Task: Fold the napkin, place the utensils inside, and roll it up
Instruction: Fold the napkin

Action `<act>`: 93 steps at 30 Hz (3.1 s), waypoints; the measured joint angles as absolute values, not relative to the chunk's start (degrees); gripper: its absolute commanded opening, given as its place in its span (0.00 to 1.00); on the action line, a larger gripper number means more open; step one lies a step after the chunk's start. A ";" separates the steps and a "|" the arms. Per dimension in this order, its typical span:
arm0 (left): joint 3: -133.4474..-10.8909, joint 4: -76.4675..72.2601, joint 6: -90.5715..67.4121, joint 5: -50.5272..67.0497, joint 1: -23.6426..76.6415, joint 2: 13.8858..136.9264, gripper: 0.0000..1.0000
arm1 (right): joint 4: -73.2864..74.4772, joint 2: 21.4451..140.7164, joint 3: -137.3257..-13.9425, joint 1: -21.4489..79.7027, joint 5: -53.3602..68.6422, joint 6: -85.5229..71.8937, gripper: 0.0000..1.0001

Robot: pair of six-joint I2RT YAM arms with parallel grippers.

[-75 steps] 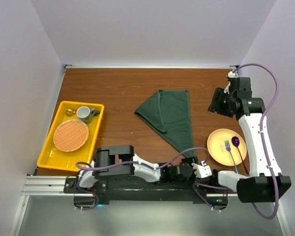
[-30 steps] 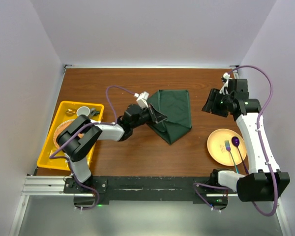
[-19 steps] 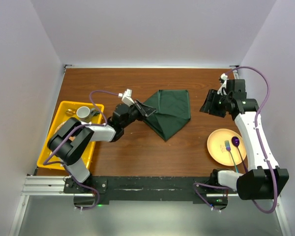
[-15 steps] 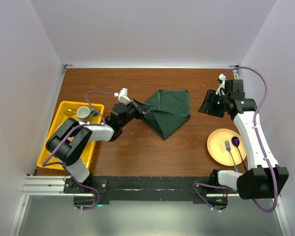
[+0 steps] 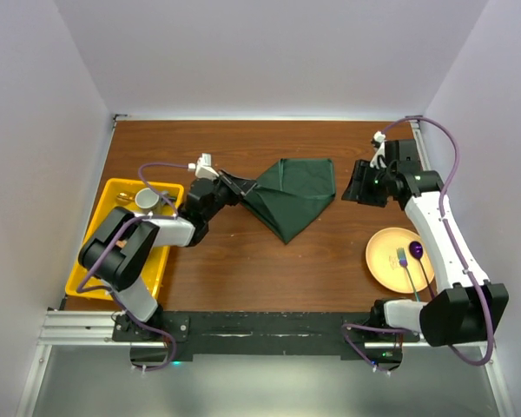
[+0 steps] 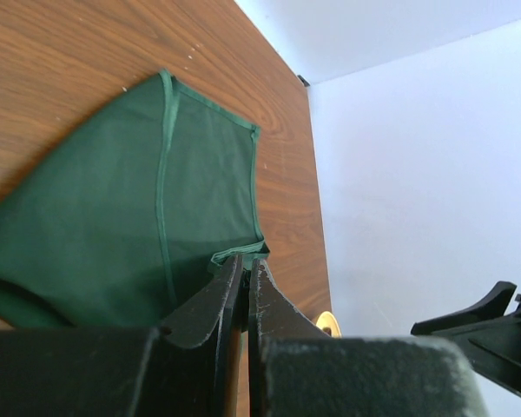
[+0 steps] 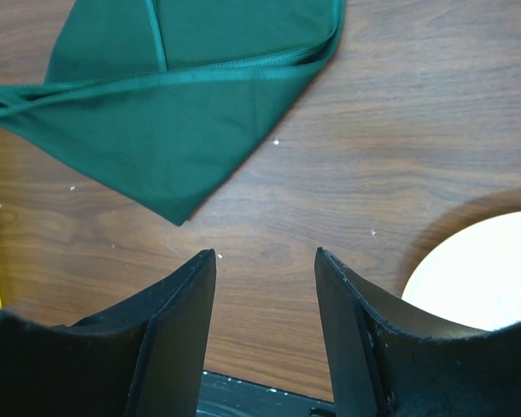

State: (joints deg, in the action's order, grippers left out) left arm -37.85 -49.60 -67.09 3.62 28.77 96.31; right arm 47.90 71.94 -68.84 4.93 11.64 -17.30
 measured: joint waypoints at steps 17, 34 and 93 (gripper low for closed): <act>-37.93 -49.54 -64.69 6.76 24.64 103.35 0.00 | 43.64 77.73 -67.13 12.47 11.29 -20.12 0.52; -44.25 -34.57 -54.28 4.78 22.96 103.90 0.59 | 37.15 87.02 -65.63 18.81 11.11 -21.87 0.54; -64.05 -7.11 -27.35 -4.82 30.39 105.34 0.13 | 29.08 111.31 -79.31 13.50 0.73 -15.31 0.49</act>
